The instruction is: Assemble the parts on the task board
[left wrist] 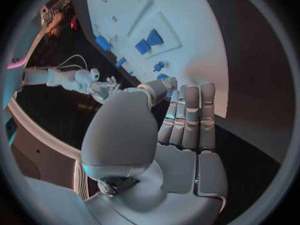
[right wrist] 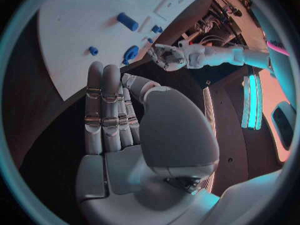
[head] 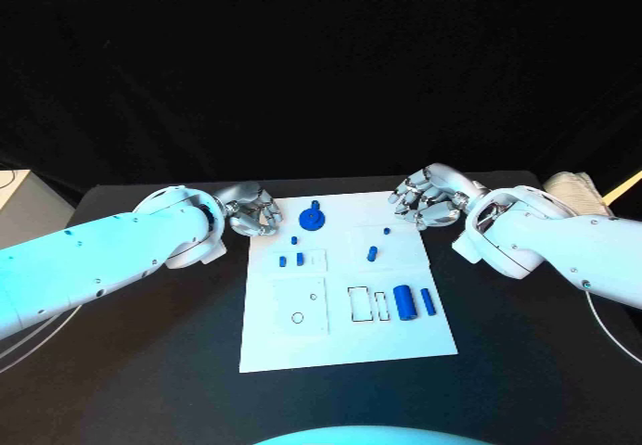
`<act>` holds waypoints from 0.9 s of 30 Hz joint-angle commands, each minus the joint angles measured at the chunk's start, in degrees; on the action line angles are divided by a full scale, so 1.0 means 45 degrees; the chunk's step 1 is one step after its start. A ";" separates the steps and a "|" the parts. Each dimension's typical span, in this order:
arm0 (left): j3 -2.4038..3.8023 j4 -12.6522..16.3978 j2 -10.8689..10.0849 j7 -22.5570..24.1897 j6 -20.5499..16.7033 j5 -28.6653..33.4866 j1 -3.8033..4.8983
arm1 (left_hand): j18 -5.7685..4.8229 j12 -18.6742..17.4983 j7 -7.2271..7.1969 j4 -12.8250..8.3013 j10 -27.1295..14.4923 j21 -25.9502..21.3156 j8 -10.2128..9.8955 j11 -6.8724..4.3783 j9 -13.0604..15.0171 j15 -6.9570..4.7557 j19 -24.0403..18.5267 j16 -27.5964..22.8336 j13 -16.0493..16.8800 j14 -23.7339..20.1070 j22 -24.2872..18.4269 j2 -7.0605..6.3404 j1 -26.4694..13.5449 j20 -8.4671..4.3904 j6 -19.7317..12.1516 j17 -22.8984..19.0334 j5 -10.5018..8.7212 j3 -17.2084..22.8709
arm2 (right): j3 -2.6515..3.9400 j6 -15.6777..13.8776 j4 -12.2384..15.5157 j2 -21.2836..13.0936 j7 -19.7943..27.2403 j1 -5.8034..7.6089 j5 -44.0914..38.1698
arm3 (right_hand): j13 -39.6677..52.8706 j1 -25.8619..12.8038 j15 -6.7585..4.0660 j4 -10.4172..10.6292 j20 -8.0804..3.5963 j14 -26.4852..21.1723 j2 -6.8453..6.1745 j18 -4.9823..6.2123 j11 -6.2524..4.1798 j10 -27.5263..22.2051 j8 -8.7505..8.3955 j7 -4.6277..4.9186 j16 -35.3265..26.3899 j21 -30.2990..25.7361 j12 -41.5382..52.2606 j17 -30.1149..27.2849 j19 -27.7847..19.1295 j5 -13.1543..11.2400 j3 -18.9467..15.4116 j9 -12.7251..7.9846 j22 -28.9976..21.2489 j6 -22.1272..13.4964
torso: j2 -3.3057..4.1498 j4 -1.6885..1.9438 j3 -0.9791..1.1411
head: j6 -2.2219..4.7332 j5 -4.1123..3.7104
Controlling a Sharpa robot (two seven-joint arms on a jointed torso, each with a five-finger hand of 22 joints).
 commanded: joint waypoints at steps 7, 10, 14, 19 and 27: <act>0.0252 0.0583 -0.1055 0.3173 0.0255 0.7416 0.0004 | 0.0146 0.0654 0.0033 -0.0352 -0.0078 -0.0106 -0.0006 0.0003 -0.0082 -0.0014 -0.0345 -0.0423 0.0317 -0.0342 -0.0042 0.0238 0.0284 -0.0029 0.0011 -0.0317 0.0088 -0.0046 | -0.0033 0.1598 -0.0705 0.0512 -0.1897 -0.0027 -0.6396 | 0.0061 -0.0831 -0.0015 0.0180 0.0124 0.0662 -0.0423 -0.0355 -0.0053 0.0186 -0.0444 -0.0148 0.5186 0.3705 -0.1080 0.3886 0.0672 -0.0297 0.0576 -0.0030 0.3562 0.0384 | 0.0009 0.0028 -0.0008 | 0.0183 -0.0312; 0.0274 0.0811 -0.1314 0.3736 0.0415 0.8767 0.0002 | 0.0142 0.0781 0.0068 -0.0422 -0.0309 -0.0145 0.0005 0.0048 -0.0101 0.0019 -0.0488 -0.0666 0.0385 -0.0547 -0.0033 0.0299 0.0273 -0.0018 0.0011 -0.0441 0.0093 -0.0064 | -0.0053 0.1428 -0.0845 0.0695 -0.2233 -0.0105 -0.7105 | 0.0059 -0.0918 0.0018 0.0214 0.0156 0.0737 -0.0567 -0.0554 -0.0017 0.0073 -0.0516 -0.0142 0.6589 0.4965 -0.1272 0.4962 0.1079 -0.0369 0.0683 -0.0001 0.4805 0.0365 | 0.0027 0.0030 -0.0013 | 0.0230 -0.0402; 0.0290 0.1151 -0.1640 0.4315 0.0564 1.0128 -0.0002 | 0.0137 0.0837 0.0082 -0.0394 -0.0499 -0.0193 0.0034 0.0079 -0.0105 0.0054 -0.0556 -0.0742 0.0411 -0.0577 -0.0049 0.0320 0.0149 0.0014 0.0018 -0.0490 0.0075 -0.0153 | -0.0067 0.1209 -0.1084 0.0963 -0.2639 -0.0206 -0.7781 | 0.0073 -0.0943 0.0040 0.0215 0.0207 0.0740 -0.0660 -0.0723 0.0016 0.0033 -0.0570 -0.0144 0.7761 0.6034 -0.1427 0.5833 0.1374 -0.0398 0.0826 0.0057 0.5886 0.0369 | 0.0037 0.0081 -0.0035 | 0.0235 -0.0482; 0.0296 0.1530 -0.1954 0.4653 0.0647 1.0826 -0.0007 | 0.0138 0.0858 0.0084 -0.0385 -0.0530 -0.0206 0.0040 0.0083 -0.0106 0.0060 -0.0562 -0.0740 0.0421 -0.0566 -0.0056 0.0329 0.0118 0.0022 0.0015 -0.0494 0.0071 -0.0180 | -0.0077 0.1214 -0.1407 0.1310 -0.2894 -0.0314 -0.8148 | 0.0075 -0.0964 0.0058 0.0218 0.0245 0.0745 -0.0699 -0.0822 0.0037 -0.0019 -0.0605 -0.0125 0.8383 0.6679 -0.1531 0.6270 0.1552 -0.0404 0.0909 0.0101 0.6539 0.0357 | 0.0032 0.0073 -0.0046 | 0.0220 -0.0453; 0.0299 0.1818 -0.2154 0.4922 0.0561 1.1076 -0.0009 | 0.0139 0.0898 0.0104 -0.0384 -0.0862 -0.0295 0.0085 0.0134 -0.0107 0.0107 -0.0583 -0.0773 0.0440 -0.0639 -0.0114 0.0320 0.0001 0.0069 -0.0023 -0.0516 0.0074 -0.0294 | -0.0094 0.1541 -0.1514 0.1697 -0.2909 -0.0548 -0.8242 | 0.0082 -0.0967 0.0072 0.0219 0.0275 0.0753 -0.0688 -0.0917 0.0046 -0.0034 -0.0616 -0.0121 0.8798 0.7238 -0.1584 0.6578 0.1704 -0.0377 0.0974 0.0138 0.7109 0.0366 | 0.0039 0.0070 -0.0026 | 0.0161 -0.0404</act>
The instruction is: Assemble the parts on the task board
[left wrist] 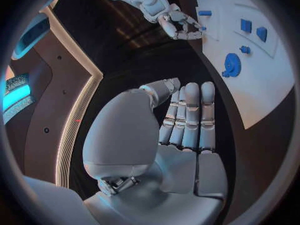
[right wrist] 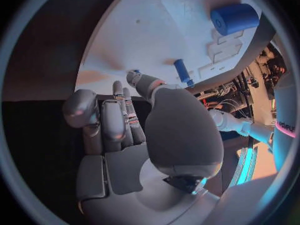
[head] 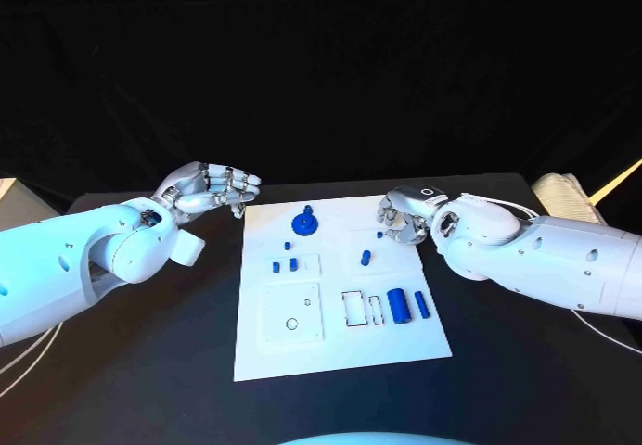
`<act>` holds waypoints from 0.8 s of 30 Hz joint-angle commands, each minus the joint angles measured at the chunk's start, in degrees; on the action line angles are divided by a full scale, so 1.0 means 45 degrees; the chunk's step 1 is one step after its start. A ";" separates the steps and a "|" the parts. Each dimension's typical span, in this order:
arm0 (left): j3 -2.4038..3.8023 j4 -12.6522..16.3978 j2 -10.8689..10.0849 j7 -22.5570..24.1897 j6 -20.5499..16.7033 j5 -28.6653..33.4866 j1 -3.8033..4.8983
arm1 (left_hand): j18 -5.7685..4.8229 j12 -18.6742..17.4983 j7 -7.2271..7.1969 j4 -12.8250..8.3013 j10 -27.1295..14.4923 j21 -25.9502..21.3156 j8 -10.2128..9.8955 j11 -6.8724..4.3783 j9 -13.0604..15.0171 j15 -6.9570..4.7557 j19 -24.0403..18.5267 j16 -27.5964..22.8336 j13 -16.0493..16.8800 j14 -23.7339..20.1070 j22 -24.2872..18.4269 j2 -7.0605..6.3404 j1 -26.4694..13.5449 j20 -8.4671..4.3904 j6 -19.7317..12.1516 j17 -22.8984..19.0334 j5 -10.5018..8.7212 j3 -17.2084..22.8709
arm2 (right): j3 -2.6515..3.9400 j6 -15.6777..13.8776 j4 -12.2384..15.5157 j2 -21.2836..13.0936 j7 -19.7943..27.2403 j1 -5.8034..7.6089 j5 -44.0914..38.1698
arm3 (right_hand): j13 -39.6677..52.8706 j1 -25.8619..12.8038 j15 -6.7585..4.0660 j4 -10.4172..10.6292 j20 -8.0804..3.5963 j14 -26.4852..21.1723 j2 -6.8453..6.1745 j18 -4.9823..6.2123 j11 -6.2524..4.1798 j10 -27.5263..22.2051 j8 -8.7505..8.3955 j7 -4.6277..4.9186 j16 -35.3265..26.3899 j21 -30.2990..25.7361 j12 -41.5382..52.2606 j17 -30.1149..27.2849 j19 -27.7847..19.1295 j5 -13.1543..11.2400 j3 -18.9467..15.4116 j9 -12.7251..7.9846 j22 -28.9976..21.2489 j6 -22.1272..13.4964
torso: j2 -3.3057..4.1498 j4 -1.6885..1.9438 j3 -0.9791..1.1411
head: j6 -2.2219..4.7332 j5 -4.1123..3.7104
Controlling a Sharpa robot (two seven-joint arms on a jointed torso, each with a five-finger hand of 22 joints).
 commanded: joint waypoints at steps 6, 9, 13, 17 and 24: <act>0.0015 0.0202 -0.0121 0.0694 0.0104 0.0717 0.0000 | 0.0158 0.0086 0.0128 0.0000 -0.0215 -0.0066 0.0100 0.0022 -0.0013 0.0034 -0.0048 -0.0090 0.0038 -0.0099 -0.0032 -0.0012 -0.0135 0.0048 -0.0060 -0.0019 0.0028 -0.0097 | -0.0027 0.0602 0.0179 0.0136 -0.0237 -0.0180 -0.0510 | 0.0068 -0.0012 0.0052 -0.0034 0.0005 0.0729 0.0006 -0.0256 -0.0039 0.0056 -0.0002 -0.0019 0.0299 0.0361 -0.0010 0.0151 0.0111 0.0047 0.0150 0.0091 0.0378 0.0155 | 0.0010 -0.0030 0.0021 | -0.0081 0.0077; 0.0015 0.0223 -0.0145 0.0696 0.0080 0.0712 0.0001 | 0.0159 0.0097 0.0132 -0.0009 -0.0239 -0.0069 0.0106 0.0027 -0.0013 0.0038 -0.0046 -0.0093 0.0042 -0.0111 -0.0035 -0.0007 -0.0130 0.0051 -0.0064 -0.0021 0.0030 -0.0099 | -0.0035 0.0693 0.0248 0.0136 -0.0241 -0.0206 -0.0494 | 0.0080 0.0018 0.0045 -0.0064 0.0001 0.0730 0.0014 -0.0296 -0.0051 0.0097 0.0022 -0.0026 0.0408 0.0590 -0.0001 0.0225 0.0172 0.0125 0.0183 0.0118 0.0612 0.0189 | -0.0003 -0.0021 0.0025 | -0.0116 0.0077; 0.0016 0.0235 -0.0169 0.0676 0.0087 0.0709 0.0001 | 0.0159 0.0106 0.0136 -0.0017 -0.0265 -0.0072 0.0112 0.0033 -0.0012 0.0042 -0.0044 -0.0094 0.0045 -0.0120 -0.0038 -0.0008 -0.0129 0.0055 -0.0069 -0.0022 0.0030 -0.0104 | -0.0043 0.0761 0.0285 0.0162 -0.0234 -0.0238 -0.0485 | 0.0087 0.0037 0.0041 -0.0093 0.0000 0.0725 0.0011 -0.0317 -0.0052 0.0112 0.0032 -0.0024 0.0495 0.0727 -0.0009 0.0269 0.0199 0.0228 0.0218 0.0141 0.0755 0.0197 | -0.0011 -0.0030 0.0034 | -0.0136 0.0092; 0.0016 0.0225 -0.0175 0.0653 0.0102 0.0707 0.0002 | 0.0159 0.0112 0.0140 -0.0020 -0.0285 -0.0075 0.0117 0.0037 -0.0012 0.0045 -0.0042 -0.0094 0.0048 -0.0126 -0.0040 -0.0004 -0.0129 0.0057 -0.0071 -0.0023 0.0030 -0.0107 | -0.0048 0.0744 0.0293 0.0226 -0.0192 -0.0273 -0.0465 | 0.0091 0.0034 0.0040 -0.0099 0.0002 0.0720 0.0019 -0.0333 -0.0052 0.0125 0.0039 -0.0023 0.0534 0.0815 -0.0010 0.0283 0.0218 0.0270 0.0235 0.0155 0.0846 0.0206 | -0.0005 -0.0017 0.0037 | -0.0150 0.0087; 0.0017 0.0210 -0.0178 0.0606 0.0092 0.0707 0.0003 | 0.0159 0.0120 0.0145 -0.0023 -0.0318 -0.0077 0.0125 0.0044 -0.0011 0.0051 -0.0038 -0.0090 0.0051 -0.0129 -0.0043 0.0001 -0.0134 0.0062 -0.0076 -0.0022 0.0029 -0.0113 | -0.0058 0.0779 0.0196 0.0425 -0.0173 -0.0357 -0.0422 | 0.0117 -0.0016 0.0018 -0.0061 -0.0004 0.0690 0.0173 -0.0394 -0.0086 0.0181 0.0194 -0.0078 0.0667 0.1185 -0.0006 0.0325 0.0296 0.0250 0.0287 0.0265 0.1234 0.0427 | -0.0003 -0.0021 0.0036 | -0.0163 0.0058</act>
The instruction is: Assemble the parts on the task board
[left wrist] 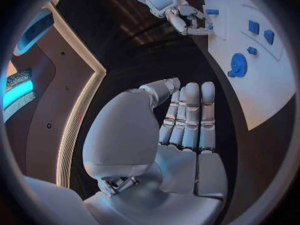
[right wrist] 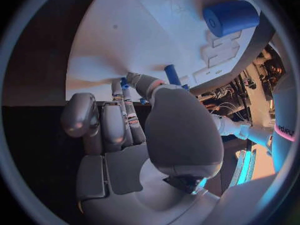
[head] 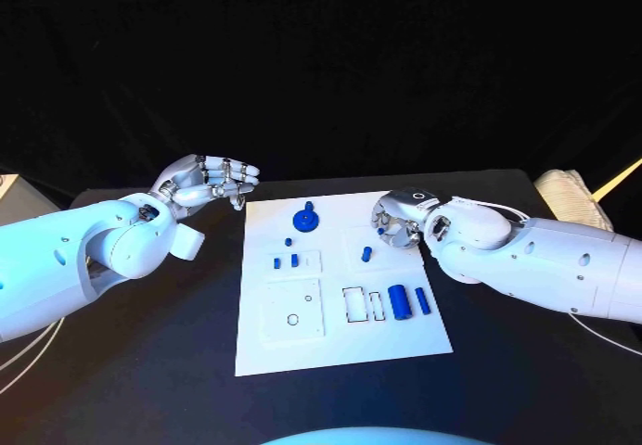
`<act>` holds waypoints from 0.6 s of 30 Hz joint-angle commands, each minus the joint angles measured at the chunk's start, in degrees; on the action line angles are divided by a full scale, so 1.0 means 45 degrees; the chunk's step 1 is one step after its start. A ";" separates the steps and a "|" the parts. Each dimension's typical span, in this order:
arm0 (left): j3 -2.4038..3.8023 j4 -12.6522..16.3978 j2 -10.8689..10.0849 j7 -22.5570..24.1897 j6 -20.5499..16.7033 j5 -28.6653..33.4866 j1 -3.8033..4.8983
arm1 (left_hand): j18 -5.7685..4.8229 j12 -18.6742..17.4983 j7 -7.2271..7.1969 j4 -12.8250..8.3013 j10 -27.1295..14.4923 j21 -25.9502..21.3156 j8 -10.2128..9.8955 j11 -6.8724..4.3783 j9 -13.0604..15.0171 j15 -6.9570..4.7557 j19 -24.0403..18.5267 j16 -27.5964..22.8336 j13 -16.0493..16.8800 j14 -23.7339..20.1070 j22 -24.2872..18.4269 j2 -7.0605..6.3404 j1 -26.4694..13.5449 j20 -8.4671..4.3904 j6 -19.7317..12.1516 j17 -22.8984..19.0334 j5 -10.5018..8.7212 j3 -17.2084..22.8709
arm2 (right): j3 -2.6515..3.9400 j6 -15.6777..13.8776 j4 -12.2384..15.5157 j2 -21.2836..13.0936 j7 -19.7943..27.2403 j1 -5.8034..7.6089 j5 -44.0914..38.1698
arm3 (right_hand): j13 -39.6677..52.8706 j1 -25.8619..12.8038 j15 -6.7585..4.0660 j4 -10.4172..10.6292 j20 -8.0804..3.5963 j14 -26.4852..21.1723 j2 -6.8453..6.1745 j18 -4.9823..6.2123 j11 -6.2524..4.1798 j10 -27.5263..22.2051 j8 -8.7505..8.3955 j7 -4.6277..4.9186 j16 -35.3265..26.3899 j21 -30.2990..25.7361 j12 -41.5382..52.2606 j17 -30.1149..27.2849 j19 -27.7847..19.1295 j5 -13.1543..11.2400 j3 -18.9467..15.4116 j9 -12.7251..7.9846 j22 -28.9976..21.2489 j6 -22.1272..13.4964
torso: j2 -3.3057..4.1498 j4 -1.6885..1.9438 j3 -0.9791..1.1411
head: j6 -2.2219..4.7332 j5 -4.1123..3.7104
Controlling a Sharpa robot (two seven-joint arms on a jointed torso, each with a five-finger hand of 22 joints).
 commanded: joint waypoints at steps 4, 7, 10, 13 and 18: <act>0.0014 0.0029 -0.0001 0.0130 0.0100 0.0124 0.0005 | 0.0184 0.0079 0.0107 0.0006 -0.0148 -0.0082 0.0080 0.0012 -0.0013 0.0013 -0.0031 -0.0045 0.0020 -0.0086 -0.0024 0.0004 -0.0141 0.0069 -0.0042 -0.0010 0.0028 -0.0090 | -0.0076 0.0540 -0.0141 0.0216 0.0037 -0.0188 -0.0076 | 0.0089 0.0066 -0.0053 -0.0075 -0.0025 0.0642 0.0419 -0.0244 -0.0153 0.0242 0.0285 -0.0085 0.0246 0.0546 0.0054 0.0044 0.0173 -0.0523 0.0258 0.0197 0.0564 0.0401 | 0.0007 0.0005 0.0000 | -0.0021 0.0003; 0.0015 0.0036 -0.0006 0.0098 0.0102 0.0123 0.0006 | 0.0184 0.0094 0.0115 0.0002 -0.0183 -0.0085 0.0082 0.0019 -0.0015 0.0019 -0.0025 -0.0038 0.0026 -0.0086 -0.0028 0.0007 -0.0148 0.0075 -0.0061 -0.0008 0.0027 -0.0099 | -0.0081 0.0655 -0.0210 0.0280 -0.0017 -0.0238 -0.0088 | 0.0143 0.0059 -0.0073 -0.0082 -0.0032 0.0632 0.0509 -0.0269 -0.0188 0.0336 0.0356 -0.0108 0.0313 0.0688 0.0101 0.0065 0.0196 -0.0573 0.0339 0.0252 0.0720 0.0488 | 0.0003 -0.0003 0.0003 | -0.0049 0.0025; 0.0016 0.0041 -0.0008 0.0084 0.0101 0.0122 0.0006 | 0.0184 0.0094 0.0115 0.0002 -0.0183 -0.0085 0.0082 0.0019 -0.0015 0.0019 -0.0025 -0.0038 0.0026 -0.0086 -0.0028 0.0007 -0.0148 0.0075 -0.0061 -0.0008 0.0027 -0.0099 | -0.0086 0.0732 -0.0241 0.0330 -0.0052 -0.0271 -0.0096 | 0.0215 0.0015 -0.0122 -0.0075 -0.0049 0.0626 0.0614 -0.0306 -0.0257 0.0485 0.0479 -0.0176 0.0394 0.0897 0.0173 0.0091 0.0244 -0.0582 0.0382 0.0337 0.0943 0.0658 | -0.0003 -0.0011 -0.0003 | -0.0061 0.0027; 0.0016 0.0040 -0.0005 0.0077 0.0101 0.0122 0.0006 | 0.0185 0.0100 0.0117 0.0000 -0.0195 -0.0086 0.0083 0.0021 -0.0015 0.0021 -0.0022 -0.0033 0.0029 -0.0083 -0.0030 0.0009 -0.0149 0.0077 -0.0069 -0.0007 0.0027 -0.0102 | -0.0089 0.0793 -0.0258 0.0367 -0.0094 -0.0303 -0.0114 | 0.0266 0.0001 -0.0169 -0.0088 -0.0068 0.0629 0.0690 -0.0336 -0.0314 0.0597 0.0577 -0.0236 0.0466 0.1064 0.0221 0.0126 0.0290 -0.0581 0.0401 0.0406 0.1119 0.0791 | -0.0005 -0.0007 -0.0003 | -0.0068 0.0026; 0.0018 0.0034 -0.0005 0.0065 0.0095 0.0117 0.0006 | 0.0186 0.0111 0.0119 -0.0005 -0.0212 -0.0087 0.0084 0.0024 -0.0016 0.0023 -0.0016 -0.0026 0.0032 -0.0078 -0.0032 0.0013 -0.0148 0.0080 -0.0080 -0.0006 0.0027 -0.0105 | -0.0095 0.0680 -0.0253 0.0408 -0.0353 -0.0372 -0.0269 | 0.0456 0.0145 -0.0346 -0.0286 -0.0177 0.0606 0.1016 -0.0403 -0.0517 0.1088 0.0941 -0.0391 0.0542 0.1451 0.0390 0.0085 0.0397 -0.0531 0.0457 0.0690 0.1531 0.1191 | -0.0012 -0.0001 0.0002 | -0.0084 0.0006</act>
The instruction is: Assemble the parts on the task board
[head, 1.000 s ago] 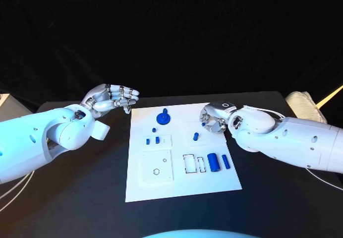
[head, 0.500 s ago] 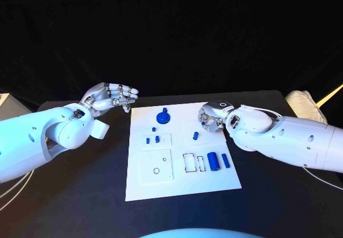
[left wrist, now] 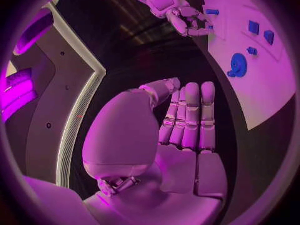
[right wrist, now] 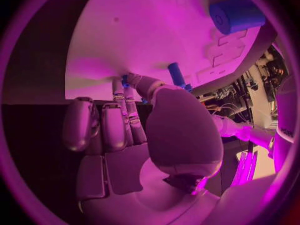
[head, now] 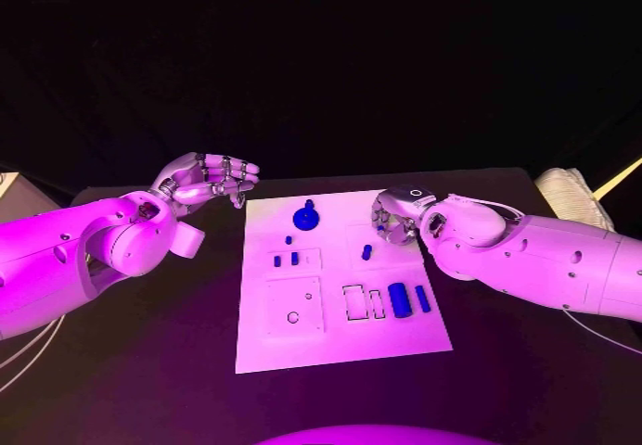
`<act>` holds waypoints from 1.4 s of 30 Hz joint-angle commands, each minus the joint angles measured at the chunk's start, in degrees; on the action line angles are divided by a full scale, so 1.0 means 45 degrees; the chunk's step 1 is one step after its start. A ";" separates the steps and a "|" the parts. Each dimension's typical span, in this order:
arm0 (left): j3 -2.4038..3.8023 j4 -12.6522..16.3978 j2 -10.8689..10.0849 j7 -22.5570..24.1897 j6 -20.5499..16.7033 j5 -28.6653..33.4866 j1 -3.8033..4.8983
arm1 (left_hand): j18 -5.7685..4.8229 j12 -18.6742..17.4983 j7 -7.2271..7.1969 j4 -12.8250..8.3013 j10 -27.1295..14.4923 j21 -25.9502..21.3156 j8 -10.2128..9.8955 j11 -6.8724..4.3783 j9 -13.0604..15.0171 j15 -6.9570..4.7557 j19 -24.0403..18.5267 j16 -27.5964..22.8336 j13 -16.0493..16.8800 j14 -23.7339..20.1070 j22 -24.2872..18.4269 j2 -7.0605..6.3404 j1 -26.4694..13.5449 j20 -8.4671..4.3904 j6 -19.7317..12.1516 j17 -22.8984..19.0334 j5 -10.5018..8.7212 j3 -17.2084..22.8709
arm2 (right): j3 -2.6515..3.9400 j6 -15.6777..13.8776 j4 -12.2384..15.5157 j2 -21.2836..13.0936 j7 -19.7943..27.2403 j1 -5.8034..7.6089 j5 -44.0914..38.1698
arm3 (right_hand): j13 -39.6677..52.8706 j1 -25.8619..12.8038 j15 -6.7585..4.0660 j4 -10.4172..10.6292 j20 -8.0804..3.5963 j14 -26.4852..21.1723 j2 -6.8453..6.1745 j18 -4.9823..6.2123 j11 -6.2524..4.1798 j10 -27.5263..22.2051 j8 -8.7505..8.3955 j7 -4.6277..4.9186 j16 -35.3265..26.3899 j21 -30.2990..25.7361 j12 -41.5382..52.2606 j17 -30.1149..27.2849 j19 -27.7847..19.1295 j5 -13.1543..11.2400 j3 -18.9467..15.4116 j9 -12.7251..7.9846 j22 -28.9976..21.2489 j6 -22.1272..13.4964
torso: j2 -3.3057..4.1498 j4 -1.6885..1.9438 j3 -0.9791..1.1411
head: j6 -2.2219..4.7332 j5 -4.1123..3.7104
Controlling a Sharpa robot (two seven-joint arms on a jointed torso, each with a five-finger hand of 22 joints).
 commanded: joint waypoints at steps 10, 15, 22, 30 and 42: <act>0.0017 0.0012 -0.0002 0.0095 0.0070 0.0084 0.0006 | 0.0191 0.0085 0.0077 -0.0019 -0.0098 -0.0086 0.0088 -0.0022 -0.0018 0.0024 -0.0007 -0.0015 0.0024 -0.0070 -0.0021 0.0019 -0.0138 0.0083 -0.0051 -0.0004 0.0030 -0.0106 | -0.0170 -0.0171 0.0128 0.0028 -0.0729 -0.0336 -0.0464 | 0.0245 0.0257 -0.0175 -0.0382 -0.0127 0.0559 0.0449 -0.0332 -0.0293 0.0572 0.0234 -0.0041 0.0153 0.0448 0.0034 -0.0039 0.0183 -0.0100 0.0383 0.0318 0.0474 0.0107 | -0.0010 0.0000 0.0002 | -0.0020 -0.0023; 0.0018 -0.0025 0.0004 0.0109 0.0055 0.0082 0.0006 | 0.0191 0.0085 0.0077 -0.0019 -0.0098 -0.0086 0.0088 -0.0022 -0.0018 0.0024 -0.0007 -0.0015 0.0024 -0.0070 -0.0021 0.0019 -0.0138 0.0083 -0.0051 -0.0004 0.0030 -0.0106 | -0.0167 -0.0930 0.0235 -0.0068 -0.0695 -0.0344 -0.0453 | 0.0276 0.0236 -0.0184 -0.0451 -0.0138 0.0567 0.0430 -0.0374 -0.0301 0.0621 0.0263 -0.0048 0.0202 0.0637 0.0015 -0.0010 0.0252 -0.0113 0.0462 0.0371 0.0666 0.0122 | -0.0012 -0.0008 0.0005 | -0.0020 -0.0009; 0.0018 -0.0116 0.0013 0.0113 0.0040 0.0082 0.0006 | 0.0193 0.0119 0.0082 -0.0043 -0.0146 -0.0084 0.0093 -0.0015 -0.0022 0.0028 0.0010 0.0003 0.0037 -0.0060 -0.0024 0.0017 -0.0130 0.0088 -0.0085 -0.0001 0.0034 -0.0115 | -0.0132 -0.2096 0.0498 -0.0293 -0.0405 -0.0339 -0.0090 | 0.0296 0.0203 -0.0187 -0.0481 -0.0142 0.0571 0.0415 -0.0393 -0.0304 0.0649 0.0279 -0.0048 0.0228 0.0724 0.0000 -0.0002 0.0281 -0.0157 0.0501 0.0405 0.0754 0.0130 | -0.0024 -0.0007 -0.0002 | 0.0002 -0.0027; 0.0018 -0.0212 0.0030 0.0096 0.0041 0.0082 0.0005 | 0.0191 0.0136 0.0088 -0.0046 -0.0199 -0.0087 0.0099 -0.0006 -0.0023 0.0036 0.0019 0.0014 0.0043 -0.0057 -0.0029 0.0014 -0.0147 0.0094 -0.0105 0.0001 0.0033 -0.0129 | -0.0022 -0.2998 0.0886 -0.0663 0.0121 -0.0241 0.0738 | 0.0306 0.0185 -0.0187 -0.0502 -0.0144 0.0577 0.0405 -0.0404 -0.0304 0.0656 0.0286 -0.0045 0.0259 0.0775 -0.0018 0.0023 0.0297 -0.0193 0.0525 0.0426 0.0808 0.0129 | -0.0041 -0.0030 -0.0002 | 0.0062 -0.0014; 0.0018 -0.0313 0.0056 0.0079 0.0037 0.0099 0.0004 | 0.0191 0.0136 0.0088 -0.0046 -0.0199 -0.0087 0.0099 -0.0006 -0.0023 0.0036 0.0019 0.0014 0.0043 -0.0057 -0.0029 0.0014 -0.0147 0.0094 -0.0105 0.0001 0.0033 -0.0129 | 0.0087 -0.3575 0.1904 -0.1374 0.1033 -0.0031 0.2007 | 0.0314 0.0165 -0.0184 -0.0510 -0.0144 0.0581 0.0402 -0.0416 -0.0298 0.0655 0.0288 -0.0034 0.0288 0.0827 -0.0037 0.0048 0.0313 -0.0227 0.0538 0.0443 0.0862 0.0120 | -0.0024 -0.0014 -0.0004 | 0.0178 -0.0010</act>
